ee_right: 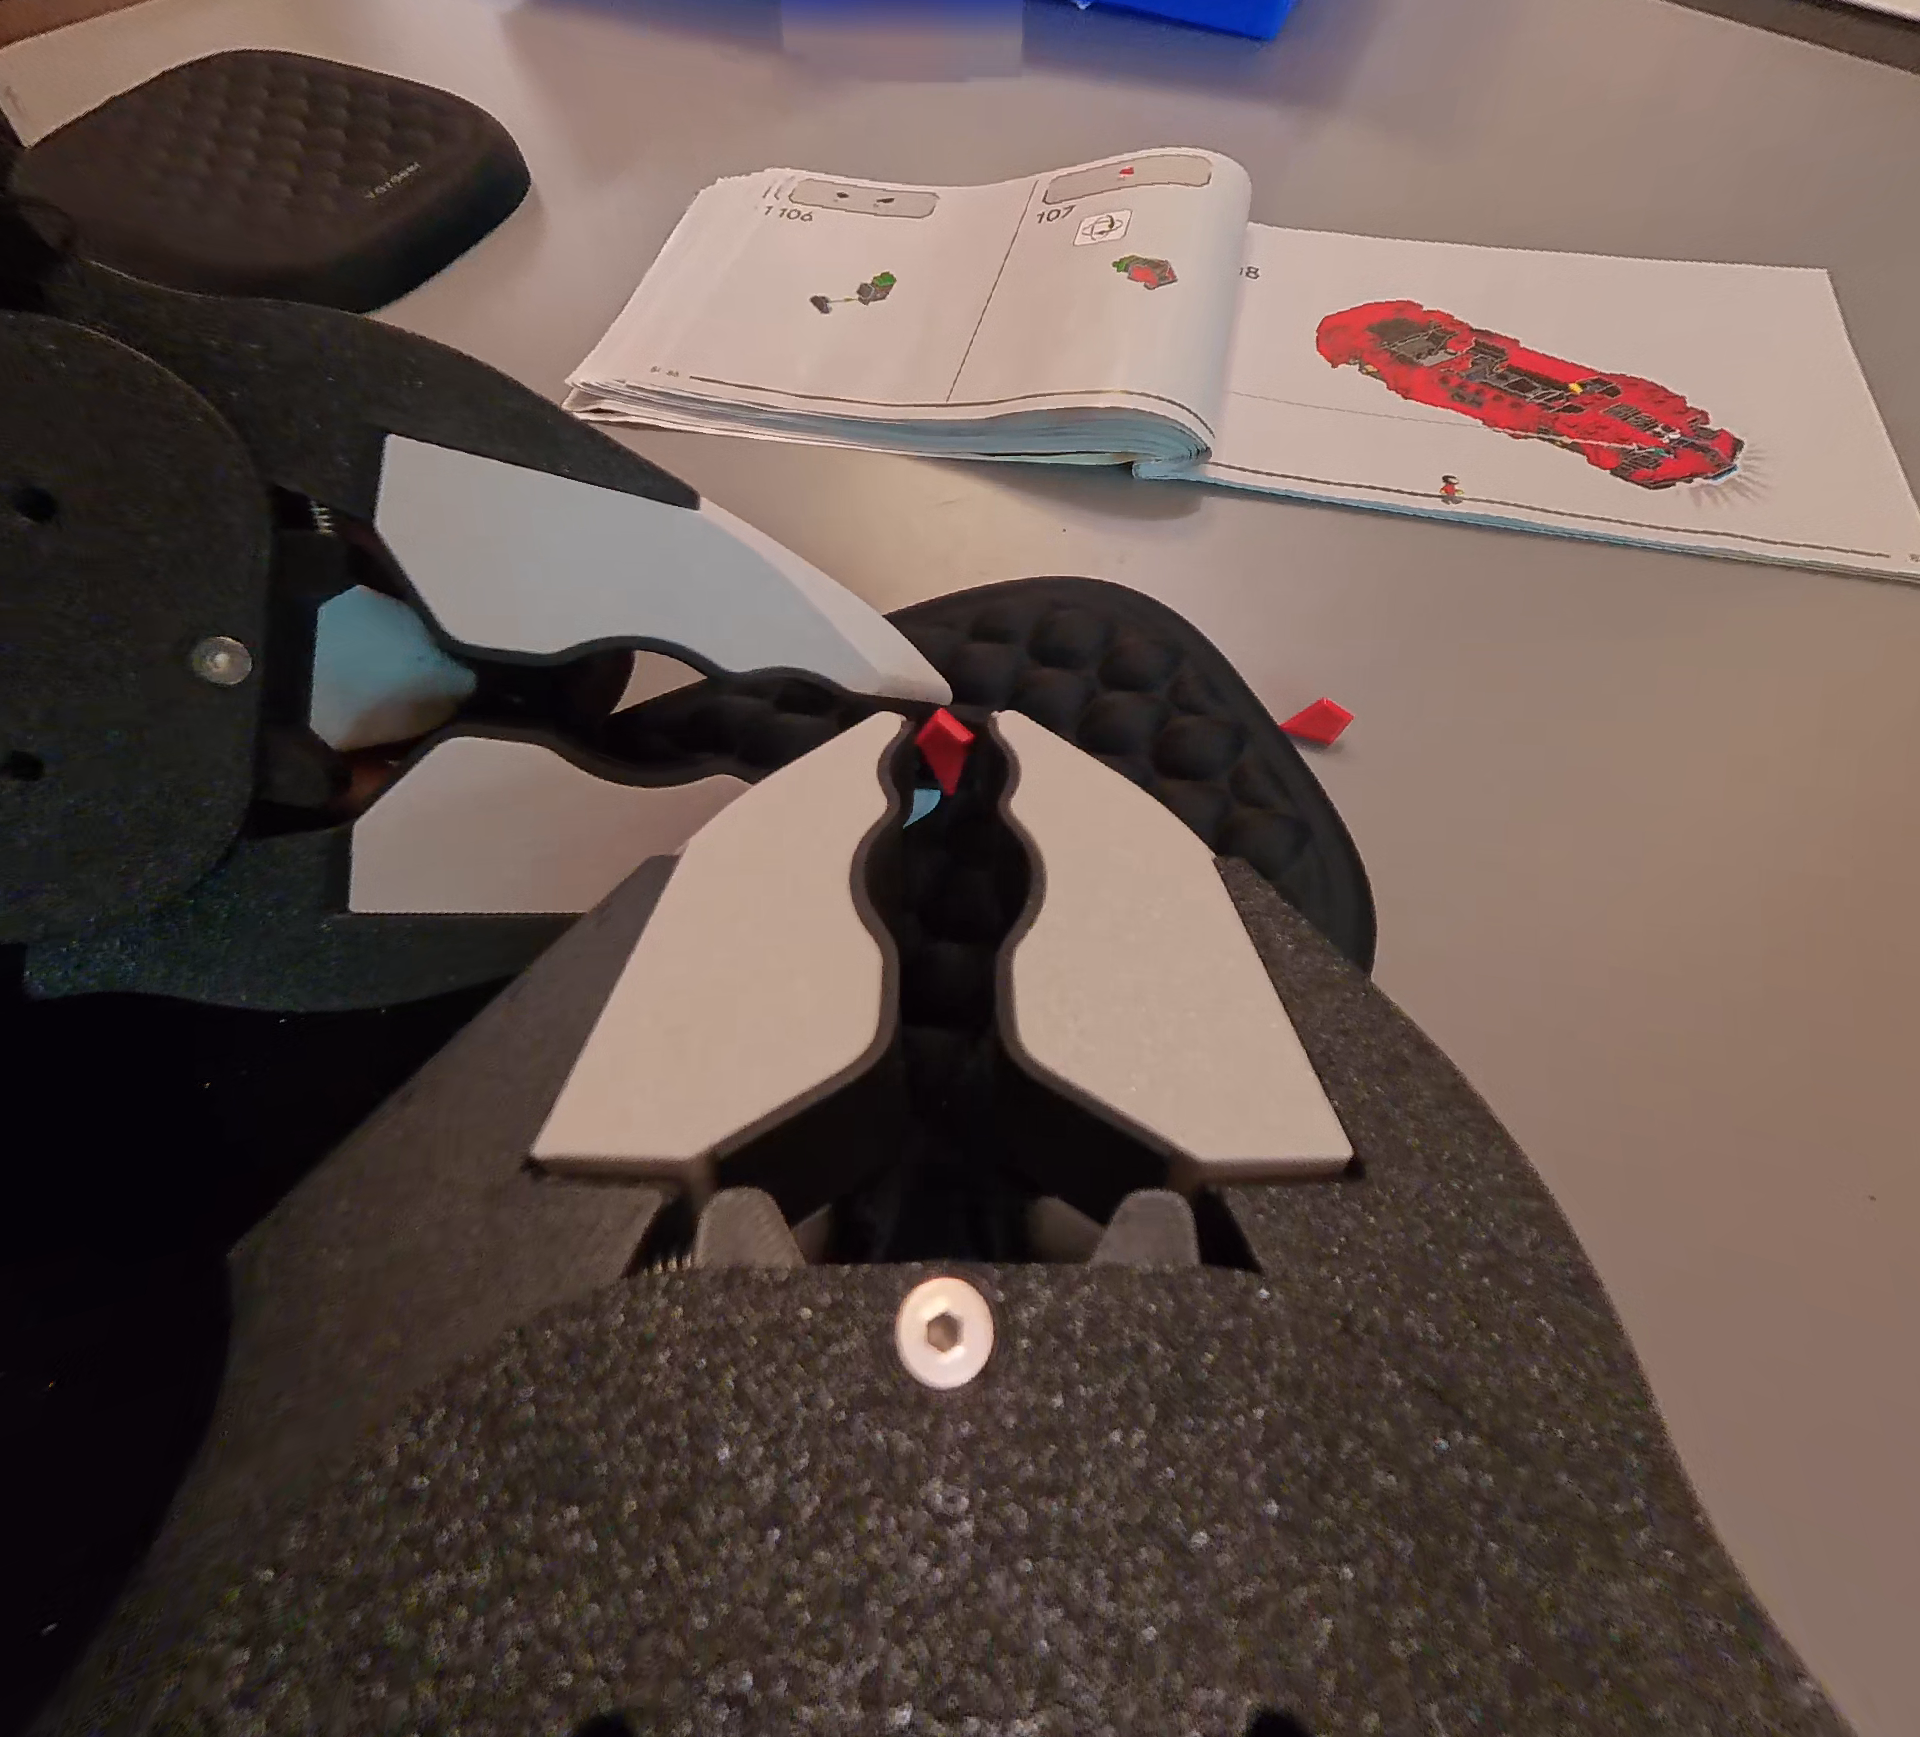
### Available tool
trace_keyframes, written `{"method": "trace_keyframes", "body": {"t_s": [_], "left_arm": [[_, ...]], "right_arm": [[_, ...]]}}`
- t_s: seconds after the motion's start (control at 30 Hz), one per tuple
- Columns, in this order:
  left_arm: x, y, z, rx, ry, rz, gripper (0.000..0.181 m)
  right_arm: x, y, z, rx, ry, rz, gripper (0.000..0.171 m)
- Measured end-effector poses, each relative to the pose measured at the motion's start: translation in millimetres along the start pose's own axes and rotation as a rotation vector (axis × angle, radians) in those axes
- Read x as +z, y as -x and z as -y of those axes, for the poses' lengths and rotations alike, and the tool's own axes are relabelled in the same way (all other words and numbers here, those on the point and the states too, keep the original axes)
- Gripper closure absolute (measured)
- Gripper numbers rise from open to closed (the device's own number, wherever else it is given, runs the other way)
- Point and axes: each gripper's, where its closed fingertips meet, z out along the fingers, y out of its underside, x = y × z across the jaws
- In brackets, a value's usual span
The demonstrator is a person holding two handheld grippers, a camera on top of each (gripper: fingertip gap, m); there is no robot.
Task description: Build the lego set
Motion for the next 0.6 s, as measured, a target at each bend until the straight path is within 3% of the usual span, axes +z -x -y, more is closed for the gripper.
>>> {"method": "trace_keyframes", "body": {"t_s": [0.6], "left_arm": [[-1.2,-1.5,2.9,0.065,-0.033,0.012,0.169]], "right_arm": [[-2.9,0.5,-1.0,0.007,-0.017,0.007,0.158]]}}
